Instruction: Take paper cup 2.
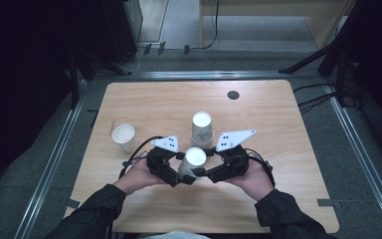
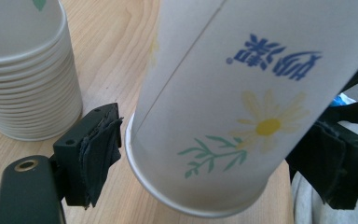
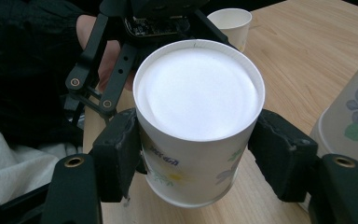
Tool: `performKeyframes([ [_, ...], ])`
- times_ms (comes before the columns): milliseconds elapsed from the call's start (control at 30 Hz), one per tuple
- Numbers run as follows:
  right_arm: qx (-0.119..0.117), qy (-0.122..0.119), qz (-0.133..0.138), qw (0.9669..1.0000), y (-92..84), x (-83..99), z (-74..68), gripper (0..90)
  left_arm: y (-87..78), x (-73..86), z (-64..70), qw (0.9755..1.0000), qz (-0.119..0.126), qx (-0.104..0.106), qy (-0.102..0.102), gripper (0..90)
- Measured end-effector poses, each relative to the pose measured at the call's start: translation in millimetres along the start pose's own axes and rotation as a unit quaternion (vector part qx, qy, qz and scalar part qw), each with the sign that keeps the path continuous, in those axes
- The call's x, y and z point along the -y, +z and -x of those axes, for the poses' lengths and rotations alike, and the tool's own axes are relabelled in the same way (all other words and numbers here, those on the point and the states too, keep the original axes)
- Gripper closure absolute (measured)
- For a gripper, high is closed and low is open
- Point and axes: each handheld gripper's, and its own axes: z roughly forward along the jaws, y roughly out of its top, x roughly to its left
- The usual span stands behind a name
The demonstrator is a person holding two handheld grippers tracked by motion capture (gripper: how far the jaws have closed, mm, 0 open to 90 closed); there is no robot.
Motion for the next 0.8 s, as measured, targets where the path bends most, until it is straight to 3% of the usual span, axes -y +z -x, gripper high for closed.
performKeyframes([
  [167, 0.0, 0.001, 0.002, 1.0, 0.4, -0.7, -0.1, 35.2, -0.8, 0.2, 0.4, 1.0, 0.005, 0.003, 0.001, 19.9],
  [800, -0.001, 0.005, 0.0, 1.0, 1.0, -0.2, 1.4, 35.4, -2.0, -0.6, 1.5, 1.0, -0.001, -0.005, 0.008, 25.3],
])
